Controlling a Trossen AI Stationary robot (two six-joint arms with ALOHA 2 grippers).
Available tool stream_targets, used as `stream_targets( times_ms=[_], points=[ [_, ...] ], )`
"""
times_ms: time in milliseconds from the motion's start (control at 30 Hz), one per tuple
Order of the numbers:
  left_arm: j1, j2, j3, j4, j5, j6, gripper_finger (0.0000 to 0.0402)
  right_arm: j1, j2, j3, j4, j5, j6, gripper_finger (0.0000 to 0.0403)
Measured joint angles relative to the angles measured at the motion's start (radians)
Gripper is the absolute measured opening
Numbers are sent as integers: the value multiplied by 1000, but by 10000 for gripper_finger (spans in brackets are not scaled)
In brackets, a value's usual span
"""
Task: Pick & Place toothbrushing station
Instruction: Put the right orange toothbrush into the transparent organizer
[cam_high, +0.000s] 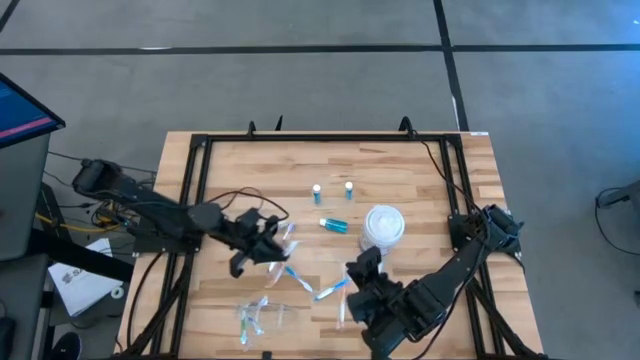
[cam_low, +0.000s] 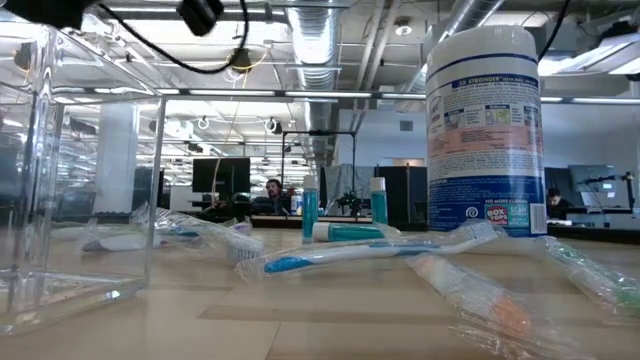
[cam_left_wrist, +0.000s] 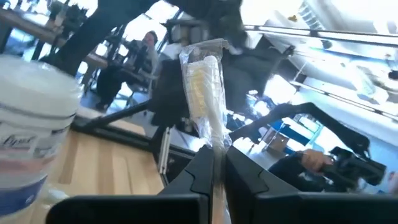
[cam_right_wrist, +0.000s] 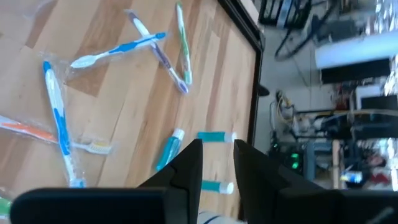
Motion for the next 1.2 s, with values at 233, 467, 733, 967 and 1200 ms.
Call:
stream_targets(
  times_ms=[233,467,733,967,1200],
  points=[
    [-90,-151,-87,-63,-119,117,12,-14,0,0,-51,-25,123,82],
    [-181,-228,-153,-96,-235,182,11,-12,1,0,-60,-28,149,82],
    [-294,-231,-160,-108,-298,243,12,-13,1,0,-60,-28,175,82],
    [-425,-230,-160,-130,-432,305,14,-14,1,0,-60,-28,190,82],
    [-526,-181,-160,-130,-536,344,14,-14,1,0,-59,-41,190,82]
  ],
)
